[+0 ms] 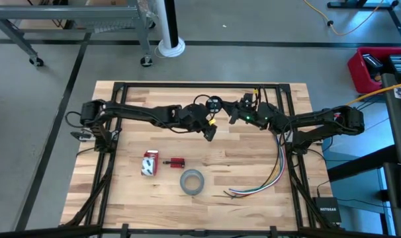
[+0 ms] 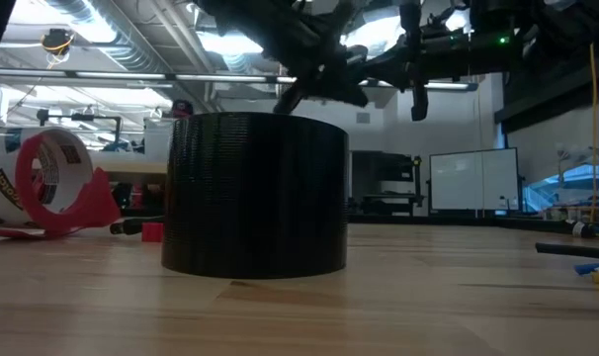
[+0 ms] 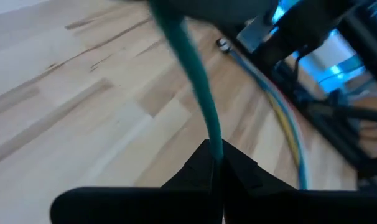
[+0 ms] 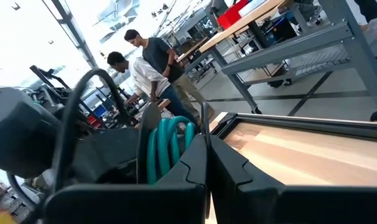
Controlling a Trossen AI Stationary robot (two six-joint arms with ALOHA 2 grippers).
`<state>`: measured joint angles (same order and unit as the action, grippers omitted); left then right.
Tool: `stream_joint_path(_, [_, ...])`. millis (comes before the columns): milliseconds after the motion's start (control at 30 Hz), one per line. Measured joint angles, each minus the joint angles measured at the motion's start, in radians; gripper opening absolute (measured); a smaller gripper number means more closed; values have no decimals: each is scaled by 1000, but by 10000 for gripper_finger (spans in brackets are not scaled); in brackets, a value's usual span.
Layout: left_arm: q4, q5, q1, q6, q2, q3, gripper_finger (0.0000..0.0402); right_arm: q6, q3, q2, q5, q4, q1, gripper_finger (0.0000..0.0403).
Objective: Coil cords
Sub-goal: Coil the green wire onto the spool
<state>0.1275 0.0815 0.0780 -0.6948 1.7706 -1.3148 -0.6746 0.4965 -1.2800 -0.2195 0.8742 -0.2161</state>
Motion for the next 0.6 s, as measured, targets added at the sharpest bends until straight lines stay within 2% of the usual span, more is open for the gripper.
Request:
stream_joint_path(200, [-115,-31,-2,-37,8,0,0,-1,1,-11,-2,-10,0,5])
stream_joint_path(600, [-171,-58,0,-139,8,0,0,-10,1,-96,10,-3,1,5])
